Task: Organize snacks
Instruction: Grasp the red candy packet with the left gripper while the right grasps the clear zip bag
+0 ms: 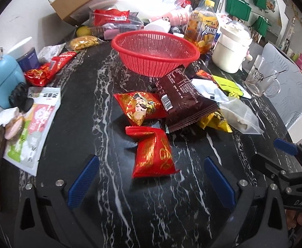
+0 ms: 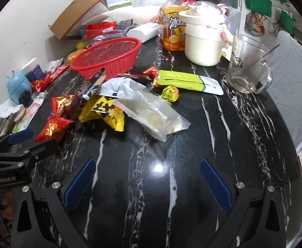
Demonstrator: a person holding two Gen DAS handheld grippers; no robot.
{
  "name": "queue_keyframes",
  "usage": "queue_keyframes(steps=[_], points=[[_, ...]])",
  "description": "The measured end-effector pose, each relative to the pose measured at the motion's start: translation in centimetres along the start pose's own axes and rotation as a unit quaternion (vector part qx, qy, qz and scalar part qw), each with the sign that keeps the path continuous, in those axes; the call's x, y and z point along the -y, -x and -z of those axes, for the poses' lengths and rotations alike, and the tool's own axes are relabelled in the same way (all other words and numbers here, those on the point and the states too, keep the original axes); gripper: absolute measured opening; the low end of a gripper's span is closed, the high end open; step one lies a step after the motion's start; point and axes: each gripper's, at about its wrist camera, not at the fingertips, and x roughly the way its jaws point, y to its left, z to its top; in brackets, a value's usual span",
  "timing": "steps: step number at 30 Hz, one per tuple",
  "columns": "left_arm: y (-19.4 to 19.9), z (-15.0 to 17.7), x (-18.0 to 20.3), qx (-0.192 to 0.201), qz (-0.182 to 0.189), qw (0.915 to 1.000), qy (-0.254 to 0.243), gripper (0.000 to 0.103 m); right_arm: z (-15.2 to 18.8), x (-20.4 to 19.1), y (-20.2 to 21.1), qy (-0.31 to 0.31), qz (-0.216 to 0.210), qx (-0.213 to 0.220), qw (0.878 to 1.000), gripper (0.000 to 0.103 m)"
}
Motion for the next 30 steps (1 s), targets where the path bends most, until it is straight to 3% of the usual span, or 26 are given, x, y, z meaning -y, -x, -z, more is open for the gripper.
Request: queue_keyframes(steps=[2,4,6,10,24,30], points=[[-0.7,-0.3,0.0,-0.006,0.002,1.0,0.0,0.099,-0.3,0.3,-0.5,-0.001,0.001,-0.002,1.0,0.103],[-1.3,-0.5,0.0,-0.012,0.004,0.9999,0.003,0.083,-0.6,0.5,-0.9,-0.003,0.002,-0.006,1.0,0.103],[-1.8,-0.7,-0.2,-0.016,0.009,0.9998,0.006,0.074,-1.1,0.8,-1.2,-0.004,0.001,-0.008,1.0,0.102],[-1.8,-0.9,-0.1,-0.009,0.008,0.9999,-0.003,0.037,-1.9,1.2,-1.9,-0.004,0.0,-0.008,1.0,0.102],[-0.4,-1.6,-0.3,-0.006,0.035,0.9994,0.0,0.035,-4.2,2.0,-3.8,0.033,-0.006,0.004,0.999,0.102],[-0.1,-1.4,0.0,-0.008,0.04,0.9992,0.001,0.035,-5.1,1.9,-5.3,0.055,-0.032,-0.001,0.998,0.09]])
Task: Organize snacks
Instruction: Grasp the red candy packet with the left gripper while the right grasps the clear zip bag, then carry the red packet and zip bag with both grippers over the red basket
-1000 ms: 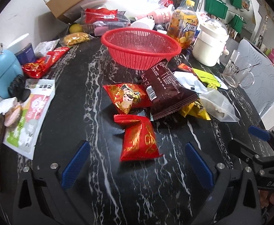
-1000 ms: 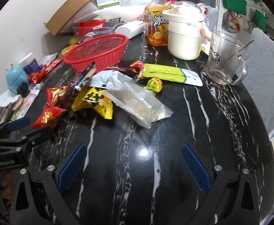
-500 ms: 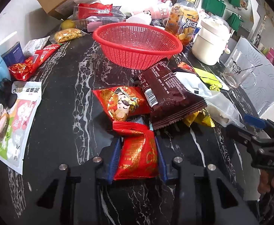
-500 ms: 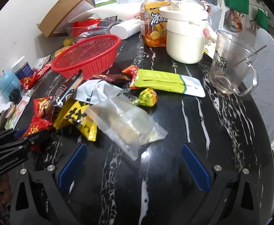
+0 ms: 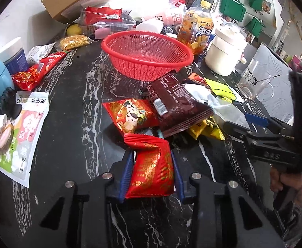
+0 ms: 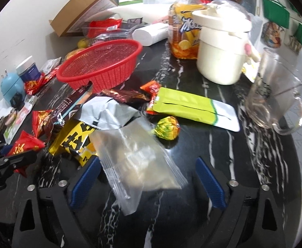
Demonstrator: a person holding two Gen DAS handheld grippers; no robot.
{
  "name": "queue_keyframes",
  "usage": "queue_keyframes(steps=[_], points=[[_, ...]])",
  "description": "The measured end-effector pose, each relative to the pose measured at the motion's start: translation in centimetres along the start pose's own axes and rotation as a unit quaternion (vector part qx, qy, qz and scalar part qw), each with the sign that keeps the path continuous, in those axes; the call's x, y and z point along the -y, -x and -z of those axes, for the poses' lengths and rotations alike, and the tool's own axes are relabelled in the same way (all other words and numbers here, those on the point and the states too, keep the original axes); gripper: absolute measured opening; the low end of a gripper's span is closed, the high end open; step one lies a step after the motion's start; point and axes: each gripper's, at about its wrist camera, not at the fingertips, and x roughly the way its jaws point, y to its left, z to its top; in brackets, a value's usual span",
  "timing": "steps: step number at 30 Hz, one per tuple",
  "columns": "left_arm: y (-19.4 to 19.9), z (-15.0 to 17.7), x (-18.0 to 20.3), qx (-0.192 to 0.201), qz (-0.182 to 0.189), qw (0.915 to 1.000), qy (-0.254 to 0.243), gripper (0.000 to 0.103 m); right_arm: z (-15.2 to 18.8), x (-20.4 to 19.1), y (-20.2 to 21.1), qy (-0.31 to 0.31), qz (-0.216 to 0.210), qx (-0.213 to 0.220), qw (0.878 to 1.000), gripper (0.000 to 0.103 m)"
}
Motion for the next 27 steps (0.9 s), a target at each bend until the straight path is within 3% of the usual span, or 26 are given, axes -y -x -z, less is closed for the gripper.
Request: queue_keyframes(steps=[4,6,10,27], points=[[0.0,0.3,0.1,-0.005,0.007,0.9999,0.007,0.035,-0.1,0.0,-0.9,0.006,-0.023,-0.01,1.0,0.072],[0.1,0.4,0.1,-0.007,0.008,0.9999,0.01,0.035,-0.1,0.1,-1.1,0.003,-0.034,-0.012,0.999,0.07],[0.2,0.6,0.2,-0.008,0.008,0.9999,0.011,0.035,0.1,0.1,-0.5,0.002,-0.03,-0.003,1.0,0.043],[1.7,2.0,1.8,-0.004,0.032,0.9995,0.002,0.035,4.1,-0.4,3.6,-0.045,-0.05,-0.002,0.998,0.04]])
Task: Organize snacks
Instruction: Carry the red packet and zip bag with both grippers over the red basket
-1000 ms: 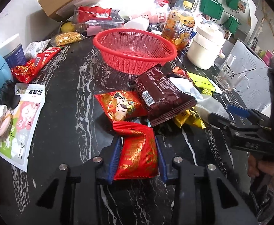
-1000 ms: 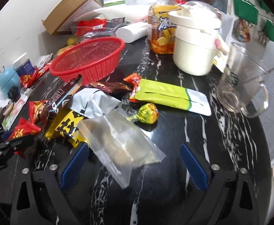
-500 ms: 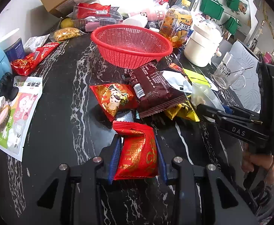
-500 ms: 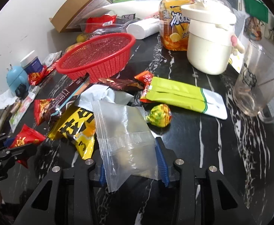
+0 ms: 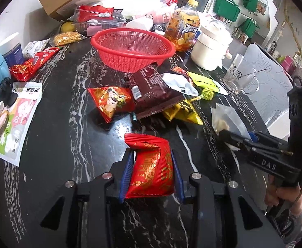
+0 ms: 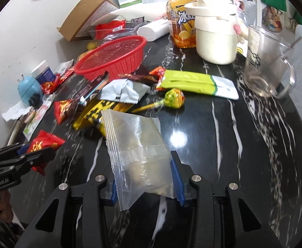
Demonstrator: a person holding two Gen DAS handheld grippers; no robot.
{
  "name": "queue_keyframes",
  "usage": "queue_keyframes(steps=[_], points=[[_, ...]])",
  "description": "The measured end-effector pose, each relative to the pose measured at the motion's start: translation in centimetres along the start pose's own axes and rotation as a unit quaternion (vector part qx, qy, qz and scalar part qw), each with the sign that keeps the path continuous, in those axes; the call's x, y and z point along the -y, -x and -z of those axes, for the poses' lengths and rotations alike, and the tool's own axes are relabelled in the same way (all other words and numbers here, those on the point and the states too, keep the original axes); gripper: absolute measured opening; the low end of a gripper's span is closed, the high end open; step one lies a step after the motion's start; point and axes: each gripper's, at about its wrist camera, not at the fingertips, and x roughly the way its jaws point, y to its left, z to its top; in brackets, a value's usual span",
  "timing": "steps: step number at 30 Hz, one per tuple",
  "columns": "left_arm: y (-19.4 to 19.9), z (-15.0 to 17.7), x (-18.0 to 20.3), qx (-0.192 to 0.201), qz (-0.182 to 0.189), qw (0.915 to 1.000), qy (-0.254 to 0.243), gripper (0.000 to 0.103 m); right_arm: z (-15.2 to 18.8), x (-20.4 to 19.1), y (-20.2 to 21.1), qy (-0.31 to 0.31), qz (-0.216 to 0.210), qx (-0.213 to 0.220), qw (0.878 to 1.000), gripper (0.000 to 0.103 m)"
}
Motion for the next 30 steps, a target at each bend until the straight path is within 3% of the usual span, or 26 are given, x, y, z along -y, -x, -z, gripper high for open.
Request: queue_keyframes(steps=[15,30], points=[[2.0,0.6,3.1,0.022,0.032,0.999,-0.022,0.035,3.4,-1.1,4.7,-0.025,-0.012,0.024,0.999,0.04],[5.9,-3.9,5.6,0.108,0.051,0.9919,-0.044,0.035,0.0,-2.6,8.7,0.002,-0.028,0.083,0.996,0.04]])
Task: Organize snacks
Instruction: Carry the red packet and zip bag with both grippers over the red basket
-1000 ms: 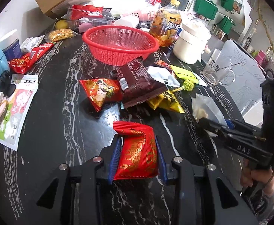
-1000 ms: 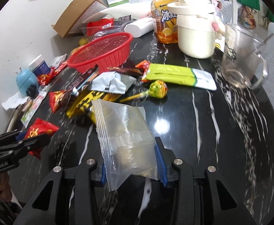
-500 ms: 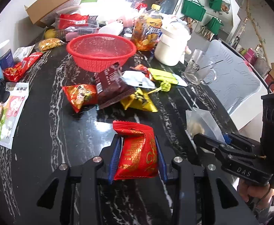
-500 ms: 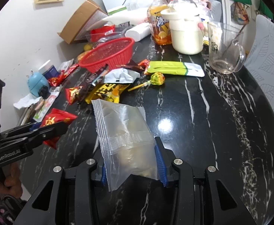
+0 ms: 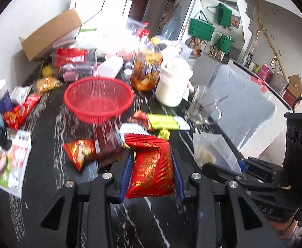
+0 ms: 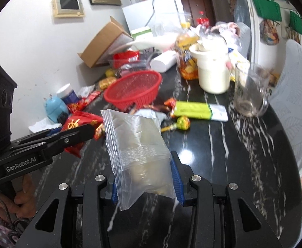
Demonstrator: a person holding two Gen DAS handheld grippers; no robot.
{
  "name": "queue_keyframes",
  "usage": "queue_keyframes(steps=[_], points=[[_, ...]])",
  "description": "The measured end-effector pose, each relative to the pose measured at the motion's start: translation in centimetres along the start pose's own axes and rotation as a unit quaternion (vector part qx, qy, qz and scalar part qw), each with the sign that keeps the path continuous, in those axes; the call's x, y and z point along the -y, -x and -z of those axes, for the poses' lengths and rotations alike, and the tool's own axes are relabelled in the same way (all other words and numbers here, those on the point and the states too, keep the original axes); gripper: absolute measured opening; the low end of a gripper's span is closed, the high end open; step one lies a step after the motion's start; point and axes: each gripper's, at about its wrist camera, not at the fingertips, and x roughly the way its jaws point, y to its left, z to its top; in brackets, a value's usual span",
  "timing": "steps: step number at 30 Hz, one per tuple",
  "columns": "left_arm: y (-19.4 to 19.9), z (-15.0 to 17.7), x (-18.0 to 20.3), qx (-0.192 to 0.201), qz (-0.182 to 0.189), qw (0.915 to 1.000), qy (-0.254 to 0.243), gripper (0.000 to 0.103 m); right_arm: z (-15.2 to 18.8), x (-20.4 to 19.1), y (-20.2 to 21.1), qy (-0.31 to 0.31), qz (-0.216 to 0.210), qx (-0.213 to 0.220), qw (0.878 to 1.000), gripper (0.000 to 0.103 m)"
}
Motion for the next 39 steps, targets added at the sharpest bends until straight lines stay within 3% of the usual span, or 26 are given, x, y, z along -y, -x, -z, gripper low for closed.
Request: queue_keyframes(steps=[16,30,39], points=[[-0.5,-7.4,-1.1,0.074,-0.026,0.9967,-0.022,0.035,-7.7,-0.5,-1.6,0.026,-0.02,0.044,0.998,0.04],[-4.6,-12.8,-5.1,0.092,-0.063,0.9935,-0.021,0.035,-13.5,-0.2,-7.7,0.041,-0.017,0.03,0.999,0.04],[-8.4,-14.9,-8.5,0.079,-0.093,0.9925,-0.013,0.035,-16.9,-0.7,-12.0,0.058,-0.012,0.024,0.998,0.04]])
